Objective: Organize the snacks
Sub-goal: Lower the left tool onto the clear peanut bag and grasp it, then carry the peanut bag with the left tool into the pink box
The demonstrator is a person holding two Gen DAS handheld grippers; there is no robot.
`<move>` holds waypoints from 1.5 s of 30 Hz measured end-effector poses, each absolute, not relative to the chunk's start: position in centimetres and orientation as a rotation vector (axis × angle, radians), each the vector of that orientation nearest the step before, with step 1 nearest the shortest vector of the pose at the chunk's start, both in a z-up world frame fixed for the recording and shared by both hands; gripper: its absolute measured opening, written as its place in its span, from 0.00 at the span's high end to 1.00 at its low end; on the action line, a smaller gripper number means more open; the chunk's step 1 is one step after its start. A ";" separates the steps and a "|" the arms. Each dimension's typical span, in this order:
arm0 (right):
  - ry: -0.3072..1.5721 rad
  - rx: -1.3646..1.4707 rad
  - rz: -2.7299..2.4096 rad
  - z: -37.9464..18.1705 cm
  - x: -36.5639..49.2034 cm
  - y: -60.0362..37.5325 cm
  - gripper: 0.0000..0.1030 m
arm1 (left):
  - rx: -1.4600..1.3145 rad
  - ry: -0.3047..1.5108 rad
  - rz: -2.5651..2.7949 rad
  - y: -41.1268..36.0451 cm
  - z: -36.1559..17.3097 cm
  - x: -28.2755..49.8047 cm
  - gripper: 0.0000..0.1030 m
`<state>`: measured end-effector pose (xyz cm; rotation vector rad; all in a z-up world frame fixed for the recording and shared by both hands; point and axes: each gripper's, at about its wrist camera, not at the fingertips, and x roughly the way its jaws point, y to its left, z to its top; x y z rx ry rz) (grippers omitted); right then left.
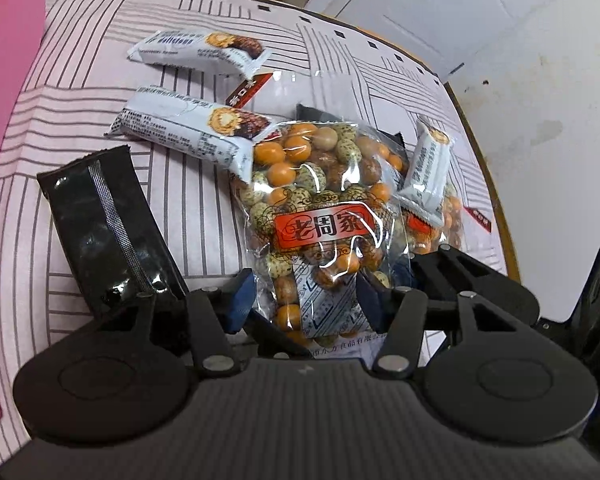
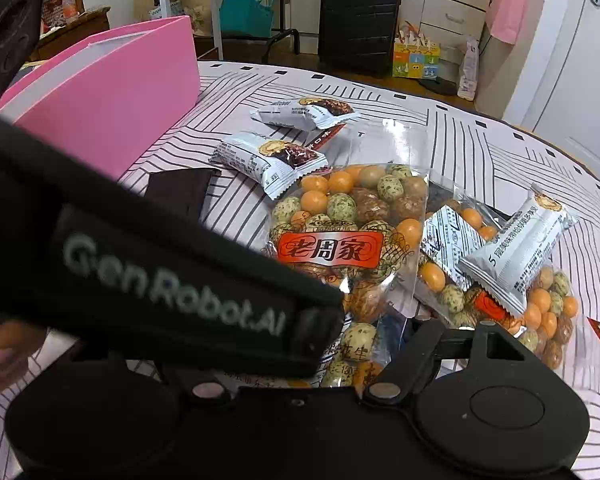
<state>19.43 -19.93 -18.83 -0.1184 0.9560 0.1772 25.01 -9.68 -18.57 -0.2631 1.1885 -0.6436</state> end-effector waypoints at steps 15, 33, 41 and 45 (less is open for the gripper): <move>1.028 -0.051 0.208 -16.8 17.7 -19.8 0.23 | -0.206 1.217 -0.657 -9.5 -16.4 22.8 0.48; 1.012 0.038 0.222 -13.7 11.3 -18.0 0.23 | -0.076 1.279 -0.675 -8.7 -12.1 16.1 0.48; 0.980 0.029 0.253 -11.2 7.3 -16.3 0.23 | -0.078 1.246 -0.697 -6.8 -9.0 12.1 0.48; 0.959 0.013 0.271 -9.7 6.1 -15.1 0.23 | -0.087 1.222 -0.691 -5.6 -7.7 10.6 0.48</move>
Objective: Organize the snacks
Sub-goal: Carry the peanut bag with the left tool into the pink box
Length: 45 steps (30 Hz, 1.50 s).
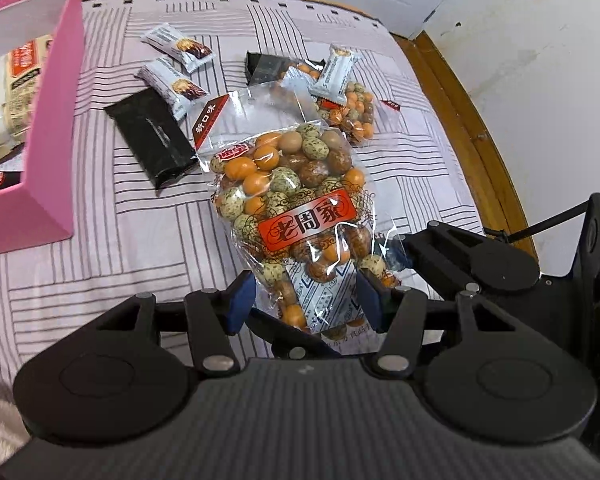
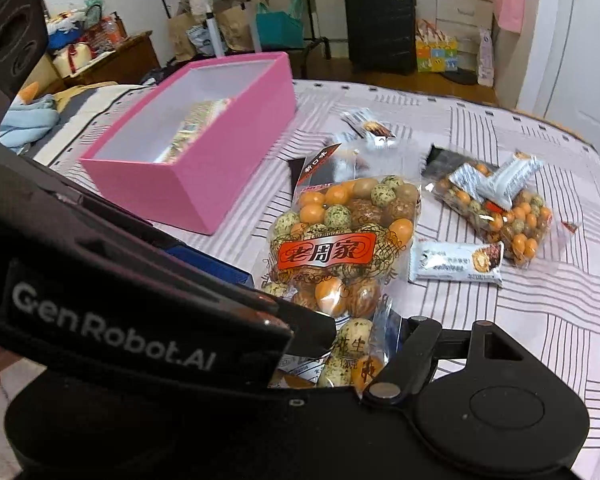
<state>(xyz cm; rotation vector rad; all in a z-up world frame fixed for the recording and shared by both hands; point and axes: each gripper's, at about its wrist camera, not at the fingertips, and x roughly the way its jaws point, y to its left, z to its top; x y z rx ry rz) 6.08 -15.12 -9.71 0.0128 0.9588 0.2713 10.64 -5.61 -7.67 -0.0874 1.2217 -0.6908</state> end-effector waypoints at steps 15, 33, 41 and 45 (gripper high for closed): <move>0.815 -0.019 0.353 -4.8 6.4 -10.7 0.23 | -0.141 1.020 -0.601 0.2 -1.9 8.4 0.47; 0.747 -0.016 0.543 -4.6 17.0 -0.9 0.23 | -0.193 0.907 -0.425 11.0 -0.2 16.1 0.47; 0.801 0.079 0.591 -10.5 21.7 3.1 0.23 | -0.217 0.964 -0.302 15.8 -5.3 21.5 0.47; 0.837 0.088 0.599 -12.3 23.3 4.3 0.21 | -0.204 0.982 -0.251 16.7 -7.7 23.1 0.47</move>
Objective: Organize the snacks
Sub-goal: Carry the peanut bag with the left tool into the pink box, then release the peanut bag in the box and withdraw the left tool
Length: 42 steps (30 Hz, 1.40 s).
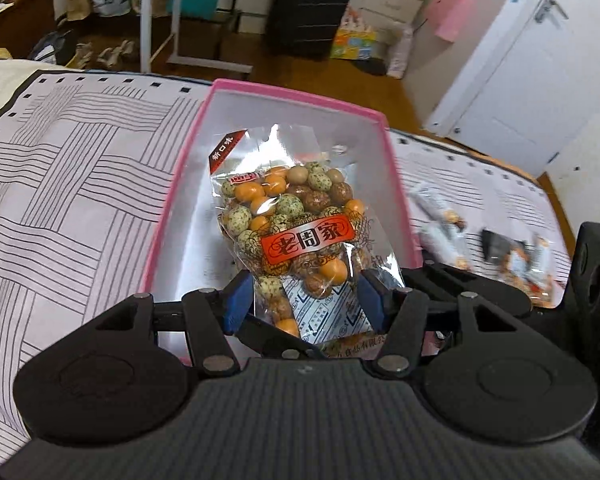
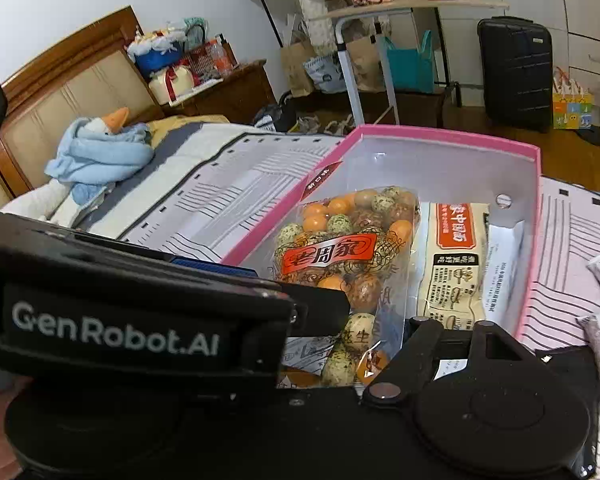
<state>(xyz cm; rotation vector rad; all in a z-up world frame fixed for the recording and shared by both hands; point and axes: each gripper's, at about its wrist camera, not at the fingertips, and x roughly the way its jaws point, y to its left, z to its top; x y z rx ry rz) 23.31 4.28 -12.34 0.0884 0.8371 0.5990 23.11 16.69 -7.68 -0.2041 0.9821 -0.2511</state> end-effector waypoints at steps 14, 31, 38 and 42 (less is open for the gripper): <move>0.871 -0.079 0.548 -11.3 22.9 5.4 0.19 | -0.168 0.997 -0.166 17.6 -9.6 23.9 0.46; 0.792 -0.197 0.433 -2.6 16.6 -3.3 0.19 | -0.058 0.837 -0.241 14.8 -0.2 16.9 0.43; 0.830 -0.070 0.381 0.0 14.8 -10.9 0.19 | -0.055 0.832 -0.372 11.1 2.4 14.8 0.40; 0.856 0.003 0.319 0.1 14.0 -15.7 0.19 | -0.027 0.842 -0.445 7.8 2.6 14.0 0.38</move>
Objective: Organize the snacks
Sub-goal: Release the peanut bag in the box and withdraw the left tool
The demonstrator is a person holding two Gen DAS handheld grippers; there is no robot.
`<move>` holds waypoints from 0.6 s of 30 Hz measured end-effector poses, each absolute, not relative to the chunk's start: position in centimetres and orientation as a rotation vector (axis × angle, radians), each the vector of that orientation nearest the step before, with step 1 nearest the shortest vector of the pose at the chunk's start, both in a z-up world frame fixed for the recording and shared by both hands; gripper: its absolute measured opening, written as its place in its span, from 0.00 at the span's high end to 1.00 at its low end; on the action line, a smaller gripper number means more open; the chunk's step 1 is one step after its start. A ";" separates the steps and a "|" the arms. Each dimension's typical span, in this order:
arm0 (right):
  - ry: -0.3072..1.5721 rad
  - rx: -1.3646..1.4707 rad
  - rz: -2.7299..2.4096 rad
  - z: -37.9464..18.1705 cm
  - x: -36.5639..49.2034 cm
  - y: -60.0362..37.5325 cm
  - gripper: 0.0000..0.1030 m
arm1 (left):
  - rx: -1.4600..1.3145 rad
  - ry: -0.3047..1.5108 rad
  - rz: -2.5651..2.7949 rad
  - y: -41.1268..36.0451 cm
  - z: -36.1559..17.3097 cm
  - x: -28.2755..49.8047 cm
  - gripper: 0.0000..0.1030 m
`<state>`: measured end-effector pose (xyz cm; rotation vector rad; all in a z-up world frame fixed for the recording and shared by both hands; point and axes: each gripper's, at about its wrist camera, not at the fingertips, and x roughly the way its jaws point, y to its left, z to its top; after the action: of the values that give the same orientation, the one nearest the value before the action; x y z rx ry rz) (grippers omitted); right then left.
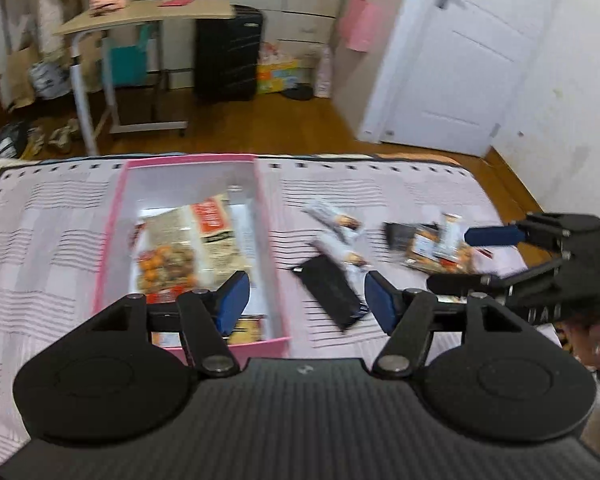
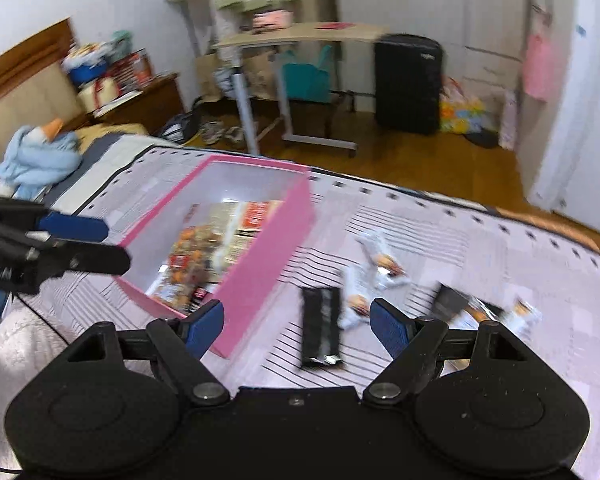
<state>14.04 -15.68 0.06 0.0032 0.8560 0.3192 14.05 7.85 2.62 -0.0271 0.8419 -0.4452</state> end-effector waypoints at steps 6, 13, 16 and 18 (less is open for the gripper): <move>0.878 0.128 0.210 -1.7 13.7 -22.4 0.19 | 0.025 0.885 -0.489 2.2 0.6 14.6 0.38; 0.972 0.229 0.158 -6.2 14.6 -26.5 0.19 | 0.021 0.979 -0.492 -3.0 -3.5 17.3 0.38; 1.026 0.282 0.139 -8.9 14.9 -27.2 0.19 | 0.016 1.014 -0.455 -4.6 -5.4 19.0 0.40; 1.069 0.323 0.102 -11.2 15.0 -27.6 0.19 | 0.008 1.030 -0.430 -5.4 -6.6 19.8 0.40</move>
<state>14.97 -27.64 -11.20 0.3230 1.0688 0.1023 19.84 -5.41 -6.59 0.0080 1.0297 -0.4303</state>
